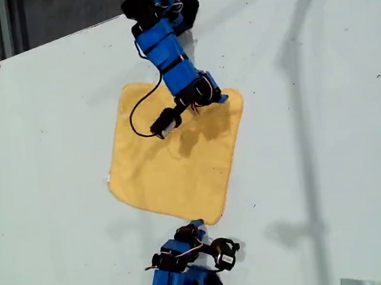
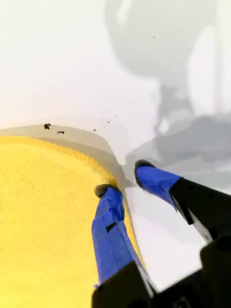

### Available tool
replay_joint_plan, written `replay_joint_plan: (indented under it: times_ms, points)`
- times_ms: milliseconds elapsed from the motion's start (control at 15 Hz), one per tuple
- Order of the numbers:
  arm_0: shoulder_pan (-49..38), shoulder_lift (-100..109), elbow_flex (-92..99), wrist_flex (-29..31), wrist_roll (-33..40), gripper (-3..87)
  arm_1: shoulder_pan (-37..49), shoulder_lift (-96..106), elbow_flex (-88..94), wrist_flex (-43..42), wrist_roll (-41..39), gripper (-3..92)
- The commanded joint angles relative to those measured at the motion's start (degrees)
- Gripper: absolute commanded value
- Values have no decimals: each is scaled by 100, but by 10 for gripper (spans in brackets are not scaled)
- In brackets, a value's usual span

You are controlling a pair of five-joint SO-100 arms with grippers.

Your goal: Grasp corners of a square towel and fold twice.

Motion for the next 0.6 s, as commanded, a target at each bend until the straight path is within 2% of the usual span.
replay_joint_plan:
  times_ms: [0, 533]
  points:
    - [-26, 141, -26, -88, 9, 126, -114, 264, -396, -492, -70, 309]
    - [0, 149, 26, -105, 18, 126, -97, -422, -545, -1292, -325, 312]
